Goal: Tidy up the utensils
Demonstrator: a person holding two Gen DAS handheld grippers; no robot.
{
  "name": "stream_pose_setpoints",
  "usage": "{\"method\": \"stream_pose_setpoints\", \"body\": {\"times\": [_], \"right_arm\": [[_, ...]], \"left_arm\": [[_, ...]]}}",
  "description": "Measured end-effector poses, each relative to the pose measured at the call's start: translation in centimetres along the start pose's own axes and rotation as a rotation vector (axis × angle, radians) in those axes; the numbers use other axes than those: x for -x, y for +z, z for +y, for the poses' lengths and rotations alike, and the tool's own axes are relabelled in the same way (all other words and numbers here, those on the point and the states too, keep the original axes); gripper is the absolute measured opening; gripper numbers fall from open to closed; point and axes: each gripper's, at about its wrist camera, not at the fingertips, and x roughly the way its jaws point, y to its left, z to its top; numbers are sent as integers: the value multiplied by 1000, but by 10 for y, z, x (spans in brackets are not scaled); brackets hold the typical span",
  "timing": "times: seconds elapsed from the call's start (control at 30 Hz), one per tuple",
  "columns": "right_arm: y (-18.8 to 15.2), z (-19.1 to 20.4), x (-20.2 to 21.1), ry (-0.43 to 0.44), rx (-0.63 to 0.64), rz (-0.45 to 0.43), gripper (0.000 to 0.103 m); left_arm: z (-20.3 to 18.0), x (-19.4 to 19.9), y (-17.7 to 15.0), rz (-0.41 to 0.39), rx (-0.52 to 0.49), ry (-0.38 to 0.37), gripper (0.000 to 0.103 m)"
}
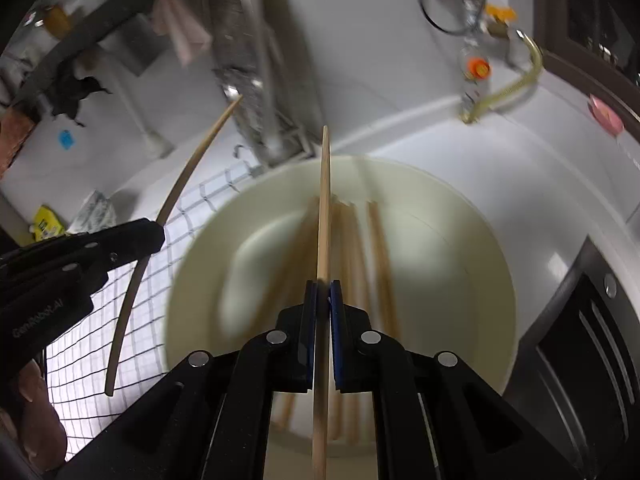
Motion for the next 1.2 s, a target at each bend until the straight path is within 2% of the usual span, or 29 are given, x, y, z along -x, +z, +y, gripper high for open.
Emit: {"method": "stream_pose_setpoints", "body": {"times": [0.27, 0.6, 0.67, 0.73, 0.77, 0.87, 1.0, 1.2], "right_arm": [[-7, -17, -28, -7, -15, 81, 7], [-11, -26, -41, -7, -42, 123, 7], [-11, -28, -39, -8, -51, 119, 15], [-10, -28, -37, -11, -54, 107, 18], [-10, -28, -35, -13, -53, 103, 18], [-11, -28, -32, -12, -52, 96, 18], [-12, -27, -27, -12, -51, 89, 18], [-15, -23, -16, -16, -55, 72, 25]], "left_arm": [[-18, -51, -3, 111, -17, -2, 7], [-19, -74, -10, 180, -26, -2, 8], [-18, -72, -9, 174, -22, 7, 14], [-16, -69, -8, 161, -20, 17, 31], [-15, -67, -7, 155, -18, 23, 34], [-12, -60, -6, 146, -10, 36, 37], [-10, -54, -5, 136, -1, 56, 47], [-6, -39, -6, 111, 9, 77, 57]]}}
